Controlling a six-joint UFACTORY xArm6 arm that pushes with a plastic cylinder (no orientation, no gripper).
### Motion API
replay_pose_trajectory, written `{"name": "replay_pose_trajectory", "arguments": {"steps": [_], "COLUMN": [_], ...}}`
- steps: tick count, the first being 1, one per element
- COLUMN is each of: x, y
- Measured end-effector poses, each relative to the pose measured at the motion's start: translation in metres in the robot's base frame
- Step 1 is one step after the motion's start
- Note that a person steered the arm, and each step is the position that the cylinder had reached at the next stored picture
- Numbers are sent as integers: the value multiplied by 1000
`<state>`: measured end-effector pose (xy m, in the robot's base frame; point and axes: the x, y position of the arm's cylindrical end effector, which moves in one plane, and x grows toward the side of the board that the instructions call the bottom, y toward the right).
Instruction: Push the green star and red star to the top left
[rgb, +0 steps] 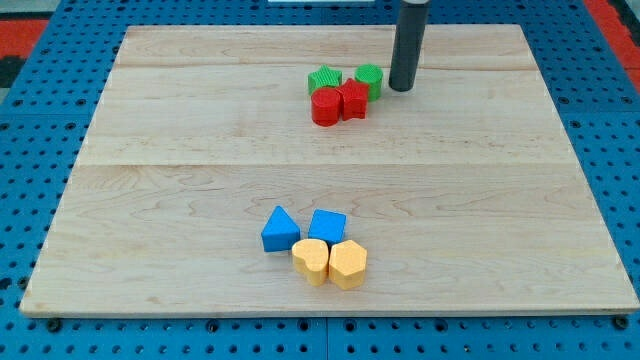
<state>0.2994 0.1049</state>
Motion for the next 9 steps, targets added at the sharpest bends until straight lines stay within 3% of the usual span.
{"name": "replay_pose_trajectory", "arguments": {"steps": [2,3,4,5,6,9], "x": [-7,-7,23,70,73,-3], "y": [-91,-54,-8,-4,-53,-186]}}
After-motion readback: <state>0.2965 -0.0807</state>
